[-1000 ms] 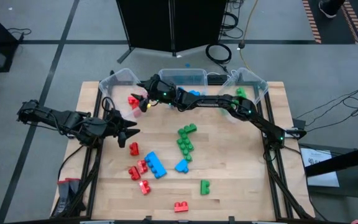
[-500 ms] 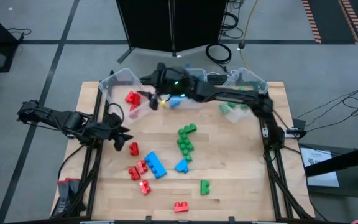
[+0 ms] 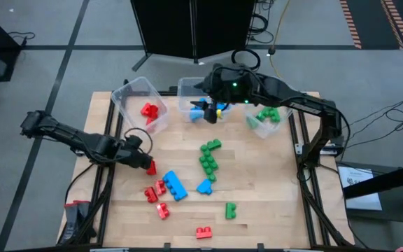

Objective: Sort blocks
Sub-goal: Put the red game piece into the left transparent bin

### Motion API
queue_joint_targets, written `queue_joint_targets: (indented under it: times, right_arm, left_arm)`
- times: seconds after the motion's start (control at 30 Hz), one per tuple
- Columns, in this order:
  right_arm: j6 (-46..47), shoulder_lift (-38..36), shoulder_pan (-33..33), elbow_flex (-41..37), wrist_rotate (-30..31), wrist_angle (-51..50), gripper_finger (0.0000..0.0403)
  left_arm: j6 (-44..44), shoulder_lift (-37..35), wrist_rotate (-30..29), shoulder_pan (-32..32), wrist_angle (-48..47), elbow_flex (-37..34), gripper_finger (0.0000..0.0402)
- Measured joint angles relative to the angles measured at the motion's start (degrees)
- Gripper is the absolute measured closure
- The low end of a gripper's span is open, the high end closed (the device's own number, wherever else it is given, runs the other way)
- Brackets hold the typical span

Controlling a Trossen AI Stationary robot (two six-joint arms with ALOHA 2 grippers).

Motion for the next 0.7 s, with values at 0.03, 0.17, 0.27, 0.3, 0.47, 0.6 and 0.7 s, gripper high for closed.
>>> queue_joint_targets:
  times: [0.03,0.17,0.27,0.3,0.47,0.6,0.7]
  right_arm:
    - [0.4,-0.4,0.0,0.0,0.0,-1.4,0.0142]
    - [2.0,-0.3,0.2,0.0,-0.1,-8.6,0.0142]
    - [2.8,0.3,0.6,-0.1,-0.2,-12.0,0.0142]
    - [2.8,0.4,0.7,0.0,-0.3,-12.8,0.0142]
    - [2.8,0.5,1.8,-0.1,-0.4,-14.5,0.0142]
    - [2.7,0.5,2.0,-0.1,-0.4,-14.4,0.0142]
    - [2.7,0.5,2.1,-0.1,-0.4,-14.5,0.0142]
  left_arm:
    - [1.0,1.5,0.0,-0.3,1.9,0.0,0.0192]
    - [4.3,6.6,0.2,-1.4,6.4,0.1,0.0192]
    - [2.1,9.1,0.1,-1.8,3.8,0.8,0.0192]
    - [1.0,9.6,0.1,-2.0,2.4,1.0,0.0192]
    - [-6.2,10.6,-0.5,-2.9,2.0,1.4,0.0192]
    - [-12.2,10.8,-1.8,-3.8,5.5,1.5,0.0192]
    - [-15.3,12.9,-1.7,-4.4,4.9,1.5,0.0192]
